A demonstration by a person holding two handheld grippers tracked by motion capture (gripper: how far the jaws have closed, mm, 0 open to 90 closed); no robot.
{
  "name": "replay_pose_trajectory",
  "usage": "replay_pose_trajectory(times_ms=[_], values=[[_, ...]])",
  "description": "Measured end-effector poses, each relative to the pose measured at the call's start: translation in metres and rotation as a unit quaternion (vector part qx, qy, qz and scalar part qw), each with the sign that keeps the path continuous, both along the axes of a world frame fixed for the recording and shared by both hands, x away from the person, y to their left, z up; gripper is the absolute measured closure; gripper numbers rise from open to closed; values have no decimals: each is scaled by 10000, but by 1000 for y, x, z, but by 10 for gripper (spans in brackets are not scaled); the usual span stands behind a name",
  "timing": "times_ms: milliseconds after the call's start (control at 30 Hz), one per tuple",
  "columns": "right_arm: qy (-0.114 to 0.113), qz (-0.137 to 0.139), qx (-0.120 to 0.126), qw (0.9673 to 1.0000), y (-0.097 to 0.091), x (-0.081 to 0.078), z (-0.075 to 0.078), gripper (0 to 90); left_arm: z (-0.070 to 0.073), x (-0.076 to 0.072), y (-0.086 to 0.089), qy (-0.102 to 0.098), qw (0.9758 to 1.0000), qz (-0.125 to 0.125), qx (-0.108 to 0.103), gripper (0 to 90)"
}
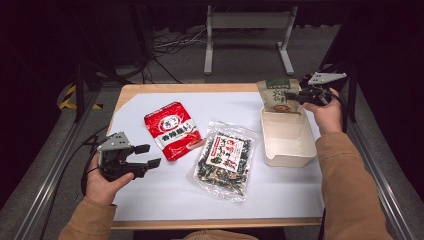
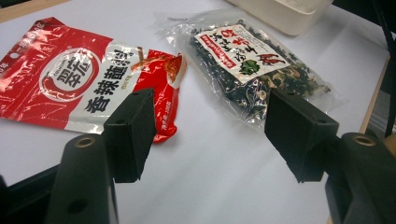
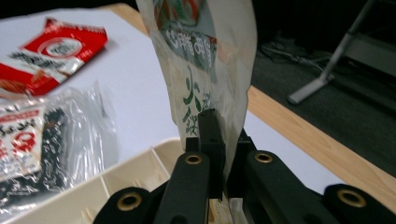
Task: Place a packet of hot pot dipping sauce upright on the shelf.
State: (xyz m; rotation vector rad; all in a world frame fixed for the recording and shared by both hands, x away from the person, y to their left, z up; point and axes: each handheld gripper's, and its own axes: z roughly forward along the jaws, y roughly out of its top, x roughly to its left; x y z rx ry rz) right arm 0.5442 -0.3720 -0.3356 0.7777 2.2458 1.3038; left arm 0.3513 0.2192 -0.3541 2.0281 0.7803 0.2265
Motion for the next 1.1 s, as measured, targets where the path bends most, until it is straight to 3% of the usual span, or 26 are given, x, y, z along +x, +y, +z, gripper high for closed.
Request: replay_pose_trajectory(times_ms=[100, 167, 267, 467, 633, 867, 1000, 1033, 1100], values=[[-15, -24, 173, 9998, -4, 1, -4, 890, 0, 1, -1, -12, 10000, -12, 11, 345], [67, -113, 49, 9999, -8, 2, -10, 890, 0, 1, 0, -27, 10000, -19, 12, 345], [8, -211, 31, 9998, -11, 1, -15, 888, 0, 1, 0, 9, 10000, -4, -8, 344], [34, -437, -538, 9976, -10, -5, -7, 884, -1, 1, 1, 7, 10000, -3, -5, 344], [118, -632, -588, 9962, -14, -9, -8, 885, -1, 1, 0, -11, 10000, -6, 11, 344], [185, -673, -836, 9941, -7, -8, -5, 888, -1, 1, 0, -1, 10000, -7, 25, 344], [223, -435, -540, 9973, 1, -5, -3, 891, -2, 2, -1, 23, 10000, -1, 1, 344], [150, -315, -291, 9990, 2, -4, -3, 891, -2, 2, -1, 39, 10000, 6, -9, 345], [23, -170, -23, 9999, 2, -4, -2, 891, -3, 3, -1, 5, 10000, -11, 25, 345]])
